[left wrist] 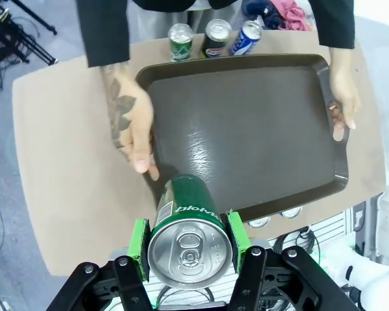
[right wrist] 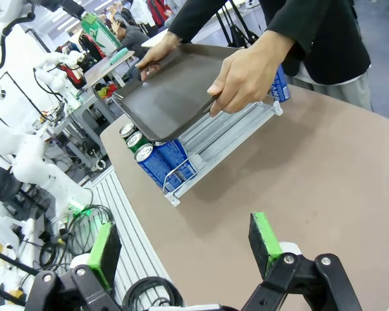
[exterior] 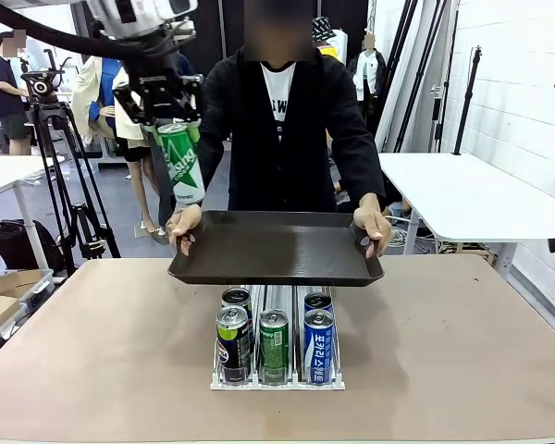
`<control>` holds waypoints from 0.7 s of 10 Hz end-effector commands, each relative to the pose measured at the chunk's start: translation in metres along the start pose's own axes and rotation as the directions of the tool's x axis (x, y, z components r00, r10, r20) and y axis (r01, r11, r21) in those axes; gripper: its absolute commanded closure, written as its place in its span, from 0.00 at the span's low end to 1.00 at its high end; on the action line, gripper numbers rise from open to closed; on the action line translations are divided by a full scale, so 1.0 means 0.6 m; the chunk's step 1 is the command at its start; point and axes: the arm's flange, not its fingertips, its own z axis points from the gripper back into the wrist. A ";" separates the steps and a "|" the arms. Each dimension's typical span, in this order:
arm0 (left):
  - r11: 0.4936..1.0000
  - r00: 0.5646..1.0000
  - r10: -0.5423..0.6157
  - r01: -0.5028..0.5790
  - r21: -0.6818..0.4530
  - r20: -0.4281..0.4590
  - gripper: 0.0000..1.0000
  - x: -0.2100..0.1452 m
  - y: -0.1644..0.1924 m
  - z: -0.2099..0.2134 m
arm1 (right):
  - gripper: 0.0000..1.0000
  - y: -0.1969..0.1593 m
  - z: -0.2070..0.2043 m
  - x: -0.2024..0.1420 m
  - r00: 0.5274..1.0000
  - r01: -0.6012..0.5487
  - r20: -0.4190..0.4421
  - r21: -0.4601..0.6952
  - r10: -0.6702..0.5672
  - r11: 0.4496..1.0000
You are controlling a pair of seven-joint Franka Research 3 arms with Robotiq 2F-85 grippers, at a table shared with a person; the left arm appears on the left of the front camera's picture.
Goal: Retrieve and hand over the desired beverage to the person.
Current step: Place the picked can on the Handle tray extended by the person.
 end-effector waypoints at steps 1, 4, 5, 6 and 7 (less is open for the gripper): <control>0.999 0.998 -0.039 0.037 0.031 0.056 1.00 0.021 -0.045 -0.001 | 0.00 0.001 -0.001 0.002 1.000 -0.002 0.015 0.007 0.002 1.000; 0.995 0.993 -0.090 0.087 0.040 0.075 1.00 0.041 -0.104 -0.023 | 0.00 0.001 -0.001 0.002 1.000 -0.002 0.015 0.007 0.002 1.000; 0.994 0.991 -0.102 0.097 0.056 0.087 1.00 0.043 -0.120 -0.043 | 0.00 0.001 -0.001 0.002 1.000 -0.002 0.015 0.007 0.002 1.000; 0.993 0.991 -0.110 0.106 0.056 0.078 1.00 0.044 -0.129 -0.062 | 0.00 0.001 -0.001 0.002 1.000 -0.002 0.015 0.007 0.002 1.000; 0.994 0.992 -0.095 0.090 0.069 0.081 1.00 0.045 -0.135 -0.085 | 0.00 0.001 -0.001 0.002 1.000 -0.002 0.015 0.007 0.002 1.000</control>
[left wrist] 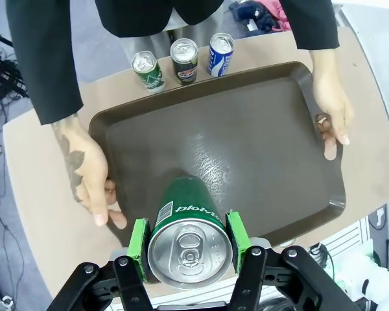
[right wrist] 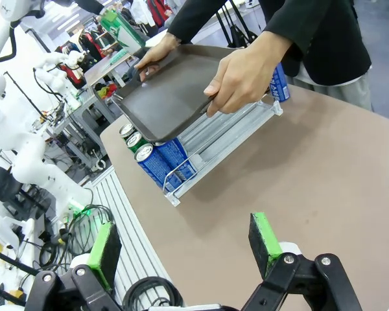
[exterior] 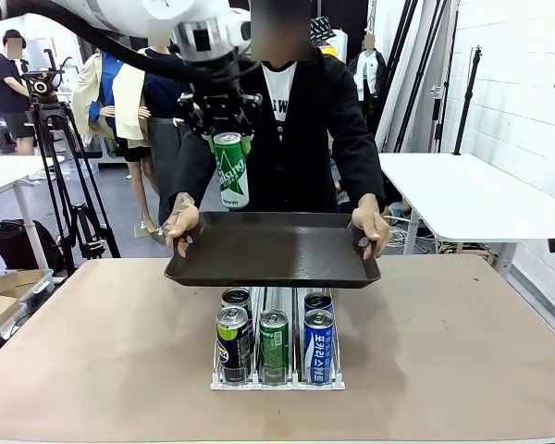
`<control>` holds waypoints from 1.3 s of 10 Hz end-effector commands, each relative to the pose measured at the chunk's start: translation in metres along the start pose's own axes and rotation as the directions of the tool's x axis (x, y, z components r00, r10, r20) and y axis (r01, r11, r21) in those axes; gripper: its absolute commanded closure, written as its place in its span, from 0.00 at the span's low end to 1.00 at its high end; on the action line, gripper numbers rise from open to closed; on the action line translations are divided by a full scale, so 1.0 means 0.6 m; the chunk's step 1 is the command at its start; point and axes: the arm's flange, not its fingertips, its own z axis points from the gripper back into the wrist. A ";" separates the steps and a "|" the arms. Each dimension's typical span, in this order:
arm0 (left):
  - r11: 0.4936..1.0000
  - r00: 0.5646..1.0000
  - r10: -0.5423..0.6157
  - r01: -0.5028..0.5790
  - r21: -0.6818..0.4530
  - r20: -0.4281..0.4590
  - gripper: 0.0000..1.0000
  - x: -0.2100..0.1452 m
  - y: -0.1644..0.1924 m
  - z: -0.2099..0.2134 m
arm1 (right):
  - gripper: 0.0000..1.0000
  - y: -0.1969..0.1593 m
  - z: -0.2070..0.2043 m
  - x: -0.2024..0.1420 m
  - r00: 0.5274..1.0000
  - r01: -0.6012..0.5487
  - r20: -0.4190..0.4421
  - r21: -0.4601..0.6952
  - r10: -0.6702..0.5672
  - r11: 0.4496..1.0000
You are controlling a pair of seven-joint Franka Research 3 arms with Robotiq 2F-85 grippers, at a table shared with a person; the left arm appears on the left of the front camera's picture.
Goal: Retrieve and hand over the desired beverage to the person.
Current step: Place the picked can on the Handle tray extended by the person.
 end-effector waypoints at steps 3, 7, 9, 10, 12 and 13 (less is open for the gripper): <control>0.999 1.000 -0.001 0.001 0.047 0.007 1.00 -0.001 -0.024 -0.062 | 0.00 0.000 -0.002 0.002 1.000 -0.002 0.015 0.007 0.002 1.000; 0.999 0.999 -0.019 0.021 0.038 -0.037 1.00 -0.014 -0.029 -0.108 | 0.00 0.000 -0.002 0.002 1.000 -0.002 0.015 0.007 0.002 1.000; 0.999 0.998 -0.009 0.011 0.041 -0.062 1.00 -0.020 -0.026 -0.132 | 0.00 0.000 -0.002 0.002 1.000 -0.002 0.015 0.007 0.002 1.000; 0.999 0.997 -0.007 0.010 0.041 -0.071 1.00 -0.023 -0.025 -0.140 | 0.00 0.000 -0.002 0.002 1.000 -0.002 0.015 0.007 0.002 1.000; 0.999 0.995 -0.002 0.005 0.032 -0.102 1.00 -0.025 -0.024 -0.151 | 0.00 0.000 -0.002 0.002 1.000 -0.002 0.015 0.007 0.002 1.000; 1.000 0.995 0.001 0.002 0.027 -0.102 1.00 -0.024 -0.023 -0.150 | 0.00 0.000 -0.002 0.002 1.000 -0.002 0.015 0.007 0.002 1.000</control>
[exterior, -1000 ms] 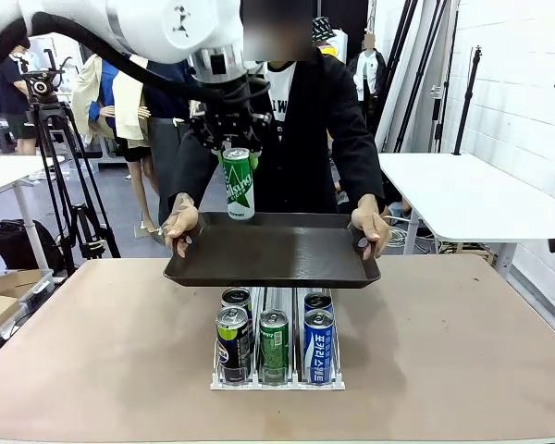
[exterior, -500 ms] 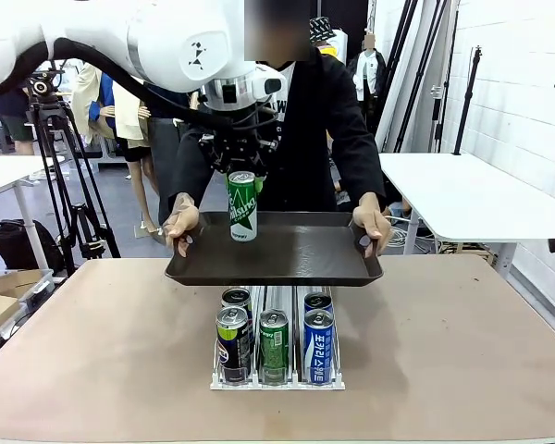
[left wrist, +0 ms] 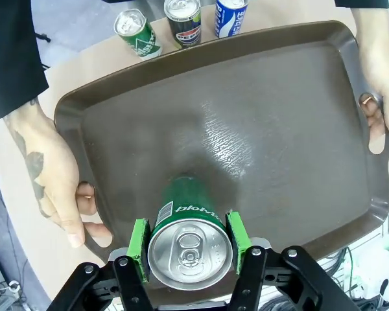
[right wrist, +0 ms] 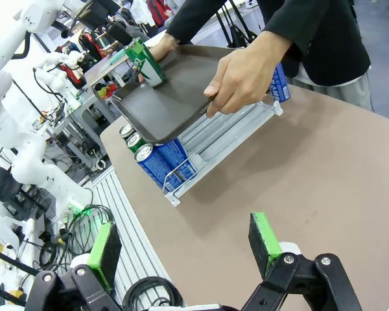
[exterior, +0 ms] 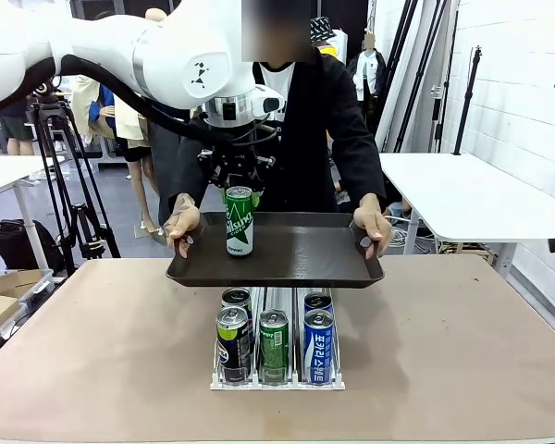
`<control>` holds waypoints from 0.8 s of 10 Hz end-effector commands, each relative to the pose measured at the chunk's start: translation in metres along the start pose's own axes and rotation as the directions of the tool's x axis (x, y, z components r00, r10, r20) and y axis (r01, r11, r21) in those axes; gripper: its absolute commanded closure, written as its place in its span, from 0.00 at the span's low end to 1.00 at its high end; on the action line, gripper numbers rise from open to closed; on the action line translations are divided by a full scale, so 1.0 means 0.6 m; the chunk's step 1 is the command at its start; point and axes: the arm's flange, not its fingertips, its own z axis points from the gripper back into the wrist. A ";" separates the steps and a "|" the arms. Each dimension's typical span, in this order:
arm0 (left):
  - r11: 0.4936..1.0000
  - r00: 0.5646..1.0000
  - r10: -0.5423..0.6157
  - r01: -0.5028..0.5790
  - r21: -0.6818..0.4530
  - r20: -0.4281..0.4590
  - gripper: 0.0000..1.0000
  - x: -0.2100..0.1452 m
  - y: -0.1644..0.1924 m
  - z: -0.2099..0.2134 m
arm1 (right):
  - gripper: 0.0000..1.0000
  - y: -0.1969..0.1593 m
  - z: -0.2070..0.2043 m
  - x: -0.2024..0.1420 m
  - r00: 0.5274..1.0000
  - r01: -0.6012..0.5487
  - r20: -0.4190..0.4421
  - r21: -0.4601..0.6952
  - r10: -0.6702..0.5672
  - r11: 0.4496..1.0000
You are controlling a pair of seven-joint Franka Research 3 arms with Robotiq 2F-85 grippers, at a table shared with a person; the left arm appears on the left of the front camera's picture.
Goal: Retrieve and hand over the desired beverage to the person.
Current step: Place the picked can on the Handle tray extended by the person.
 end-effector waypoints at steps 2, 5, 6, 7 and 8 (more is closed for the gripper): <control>0.999 0.999 0.036 -0.036 -0.020 0.003 0.94 0.001 0.007 0.012 | 0.00 0.000 -0.001 0.002 1.000 -0.002 0.015 0.007 0.002 1.000; 0.998 0.998 0.058 -0.058 -0.029 0.016 0.34 0.007 0.017 0.023 | 0.00 0.000 -0.001 0.002 1.000 -0.002 0.015 0.007 0.002 1.000; 0.997 0.997 0.069 -0.068 -0.032 0.027 0.15 0.010 0.021 0.032 | 0.00 0.000 -0.001 0.002 1.000 -0.002 0.015 0.007 0.002 1.000; 0.996 0.996 0.077 -0.075 -0.047 0.042 0.00 0.012 0.029 0.048 | 0.00 0.000 -0.001 0.002 1.000 -0.002 0.015 0.007 0.002 1.000; 0.994 0.994 0.096 -0.092 -0.053 0.061 0.00 0.013 0.038 0.062 | 0.00 0.000 -0.001 0.002 1.000 -0.002 0.015 0.007 0.002 1.000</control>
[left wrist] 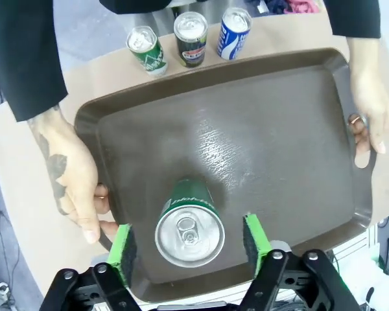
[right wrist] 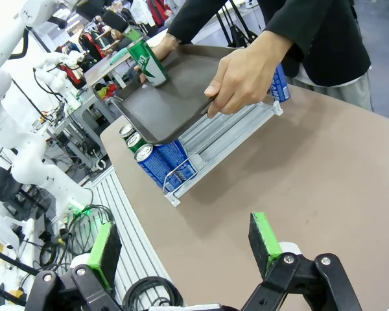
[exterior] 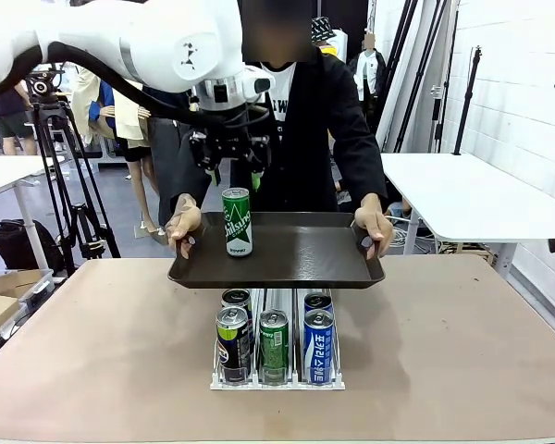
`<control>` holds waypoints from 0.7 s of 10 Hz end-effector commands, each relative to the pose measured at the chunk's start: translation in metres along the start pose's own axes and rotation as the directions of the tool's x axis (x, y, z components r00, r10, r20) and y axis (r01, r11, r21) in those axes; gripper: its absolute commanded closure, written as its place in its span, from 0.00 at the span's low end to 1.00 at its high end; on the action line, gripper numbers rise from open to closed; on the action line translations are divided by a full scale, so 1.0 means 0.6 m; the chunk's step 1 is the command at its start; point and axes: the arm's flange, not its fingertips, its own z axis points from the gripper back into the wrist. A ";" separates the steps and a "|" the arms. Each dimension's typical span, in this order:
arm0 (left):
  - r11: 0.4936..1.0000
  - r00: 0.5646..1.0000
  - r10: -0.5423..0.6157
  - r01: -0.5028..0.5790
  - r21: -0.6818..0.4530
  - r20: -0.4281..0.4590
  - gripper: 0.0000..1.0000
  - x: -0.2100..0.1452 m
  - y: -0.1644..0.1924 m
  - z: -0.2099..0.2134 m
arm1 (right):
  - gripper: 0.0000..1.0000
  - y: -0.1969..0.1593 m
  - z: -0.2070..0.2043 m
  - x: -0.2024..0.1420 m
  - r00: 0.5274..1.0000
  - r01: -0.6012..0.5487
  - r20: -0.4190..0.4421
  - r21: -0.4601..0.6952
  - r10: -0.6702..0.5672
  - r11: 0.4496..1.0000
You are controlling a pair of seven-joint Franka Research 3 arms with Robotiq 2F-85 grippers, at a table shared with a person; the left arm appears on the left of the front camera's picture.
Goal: Retrieve and hand over the desired beverage to the person.
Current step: Place the picked can on the Handle tray extended by the person.
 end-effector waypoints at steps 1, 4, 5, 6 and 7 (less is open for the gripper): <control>0.998 0.998 0.060 -0.059 -0.025 0.029 0.00 -0.004 0.019 0.025 | 0.00 0.000 -0.001 0.002 1.000 -0.002 0.015 0.007 0.002 1.000; 0.992 0.990 0.127 -0.127 0.011 0.065 0.00 -0.025 0.064 0.082 | 0.00 0.000 -0.001 0.002 1.000 -0.002 0.015 0.007 0.002 1.000; 0.991 0.989 0.134 -0.135 0.019 0.063 0.00 -0.029 0.070 0.085 | 0.00 0.000 -0.001 0.002 1.000 -0.002 0.015 0.007 0.002 1.000; 0.991 0.991 0.128 -0.130 0.034 0.048 0.00 -0.026 0.072 0.084 | 0.00 0.000 -0.001 0.002 1.000 -0.002 0.015 0.007 0.002 1.000; 0.990 0.991 0.132 -0.133 0.054 0.012 0.00 -0.012 0.075 0.082 | 0.00 0.000 -0.001 0.002 1.000 -0.002 0.015 0.007 0.002 1.000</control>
